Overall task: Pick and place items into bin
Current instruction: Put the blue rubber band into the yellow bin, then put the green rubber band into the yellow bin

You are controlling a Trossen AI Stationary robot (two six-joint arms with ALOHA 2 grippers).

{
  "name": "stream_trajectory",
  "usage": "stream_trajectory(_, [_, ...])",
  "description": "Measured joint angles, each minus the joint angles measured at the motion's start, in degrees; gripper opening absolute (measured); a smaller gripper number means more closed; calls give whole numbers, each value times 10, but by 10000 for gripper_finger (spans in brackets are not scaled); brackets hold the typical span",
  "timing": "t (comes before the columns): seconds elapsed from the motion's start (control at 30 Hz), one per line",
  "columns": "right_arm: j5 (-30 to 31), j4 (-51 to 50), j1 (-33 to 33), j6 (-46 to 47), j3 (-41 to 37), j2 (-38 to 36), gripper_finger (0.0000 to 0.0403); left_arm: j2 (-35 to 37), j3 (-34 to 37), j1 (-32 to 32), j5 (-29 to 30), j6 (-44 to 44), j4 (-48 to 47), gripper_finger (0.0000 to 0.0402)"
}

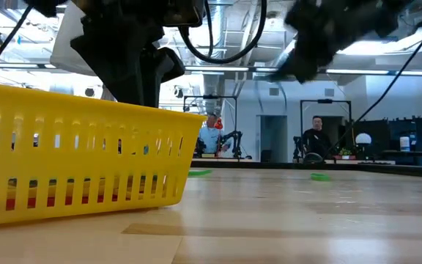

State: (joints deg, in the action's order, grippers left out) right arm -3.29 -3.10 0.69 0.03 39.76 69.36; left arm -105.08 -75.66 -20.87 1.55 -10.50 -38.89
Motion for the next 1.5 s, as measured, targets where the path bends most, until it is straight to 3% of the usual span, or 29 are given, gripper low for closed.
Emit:
stream_trajectory(0.23, [-28, 140, -108, 1, 25, 36, 0, 41, 0, 17, 111, -1, -73, 116])
stream_trajectory(0.5, [-28, 262, -182, 1, 82, 159, 0, 147, 0, 53, 141, 38, -80, 116])
stream_trajectory(0.77, [-29, 254, -202, -2, 217, 320, 0, 231, 0, 90, 153, 103, -61, 116])
stream_trajectory(1.0, [-43, 140, -197, -5, 317, 406, 0, 243, 0, 102, 154, 104, -70, 116])
stream_trajectory(1.23, [-43, 75, -186, -13, 351, 435, 5, 235, 0, 102, 153, 125, -71, 116])
stream_trajectory(1.5, [-43, 27, -186, -30, 357, 423, 59, 233, 0, 102, 153, 128, -73, 116])
